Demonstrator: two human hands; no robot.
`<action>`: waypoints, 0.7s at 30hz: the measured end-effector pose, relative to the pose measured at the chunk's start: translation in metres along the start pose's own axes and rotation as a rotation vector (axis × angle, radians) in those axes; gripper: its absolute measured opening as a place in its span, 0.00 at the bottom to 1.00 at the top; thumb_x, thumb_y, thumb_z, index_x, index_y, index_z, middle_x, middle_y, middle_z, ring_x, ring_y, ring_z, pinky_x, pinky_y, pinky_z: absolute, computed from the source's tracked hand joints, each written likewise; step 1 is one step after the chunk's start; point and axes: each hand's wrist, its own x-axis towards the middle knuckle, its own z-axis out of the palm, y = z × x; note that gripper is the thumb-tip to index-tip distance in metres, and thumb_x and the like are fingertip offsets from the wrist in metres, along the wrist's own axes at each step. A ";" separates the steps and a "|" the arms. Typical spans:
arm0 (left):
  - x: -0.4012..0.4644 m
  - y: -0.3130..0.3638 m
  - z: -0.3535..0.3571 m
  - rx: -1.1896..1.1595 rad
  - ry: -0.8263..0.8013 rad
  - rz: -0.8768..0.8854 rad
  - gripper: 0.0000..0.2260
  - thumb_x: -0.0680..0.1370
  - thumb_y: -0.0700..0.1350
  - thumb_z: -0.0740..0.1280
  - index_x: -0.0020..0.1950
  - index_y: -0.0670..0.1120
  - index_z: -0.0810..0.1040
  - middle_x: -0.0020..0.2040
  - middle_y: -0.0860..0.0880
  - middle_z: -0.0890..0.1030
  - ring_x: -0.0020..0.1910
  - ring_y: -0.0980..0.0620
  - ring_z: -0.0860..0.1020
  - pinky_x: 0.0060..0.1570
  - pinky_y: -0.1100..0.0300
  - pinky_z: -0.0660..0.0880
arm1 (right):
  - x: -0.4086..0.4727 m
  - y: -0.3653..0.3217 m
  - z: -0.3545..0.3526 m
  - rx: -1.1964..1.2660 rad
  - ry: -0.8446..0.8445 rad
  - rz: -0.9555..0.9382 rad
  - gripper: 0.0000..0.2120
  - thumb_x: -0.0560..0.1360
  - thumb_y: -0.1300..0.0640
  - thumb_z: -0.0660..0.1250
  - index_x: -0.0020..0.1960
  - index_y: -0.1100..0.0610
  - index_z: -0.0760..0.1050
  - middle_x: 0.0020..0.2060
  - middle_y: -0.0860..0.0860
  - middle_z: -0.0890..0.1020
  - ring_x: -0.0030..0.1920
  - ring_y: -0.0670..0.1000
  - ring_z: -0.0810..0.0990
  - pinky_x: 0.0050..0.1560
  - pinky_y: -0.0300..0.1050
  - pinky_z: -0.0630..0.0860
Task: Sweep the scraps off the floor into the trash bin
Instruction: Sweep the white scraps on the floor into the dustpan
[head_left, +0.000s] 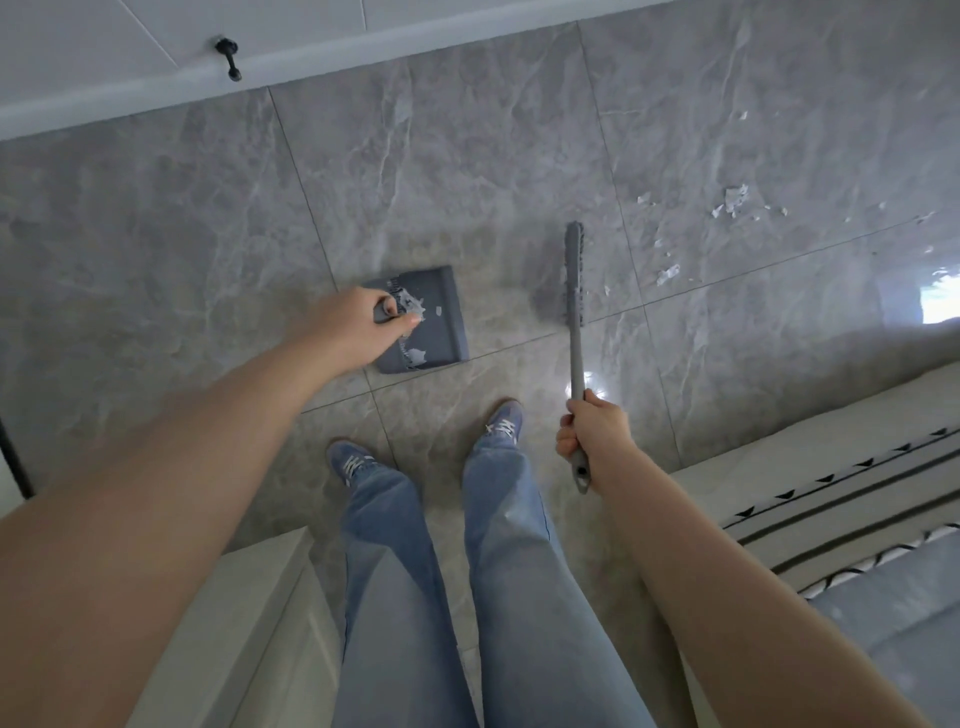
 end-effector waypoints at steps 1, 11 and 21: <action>0.003 0.008 0.005 0.008 0.003 0.002 0.19 0.79 0.60 0.64 0.43 0.44 0.74 0.32 0.46 0.73 0.27 0.49 0.70 0.31 0.57 0.66 | 0.010 -0.002 -0.004 0.012 0.020 0.022 0.12 0.79 0.67 0.58 0.38 0.55 0.65 0.28 0.53 0.65 0.21 0.47 0.62 0.20 0.35 0.60; 0.015 0.059 0.033 0.004 0.016 0.021 0.18 0.78 0.60 0.64 0.41 0.46 0.72 0.30 0.48 0.73 0.28 0.46 0.75 0.26 0.59 0.69 | -0.027 0.042 -0.014 0.227 -0.197 0.142 0.08 0.81 0.66 0.58 0.47 0.57 0.73 0.28 0.53 0.68 0.18 0.45 0.64 0.18 0.35 0.60; 0.036 0.099 0.061 -0.015 0.049 0.014 0.18 0.77 0.59 0.67 0.39 0.45 0.76 0.31 0.47 0.75 0.30 0.44 0.76 0.28 0.58 0.72 | 0.076 -0.027 -0.093 -0.097 0.063 -0.053 0.10 0.77 0.66 0.56 0.43 0.54 0.69 0.31 0.55 0.69 0.25 0.51 0.66 0.24 0.41 0.65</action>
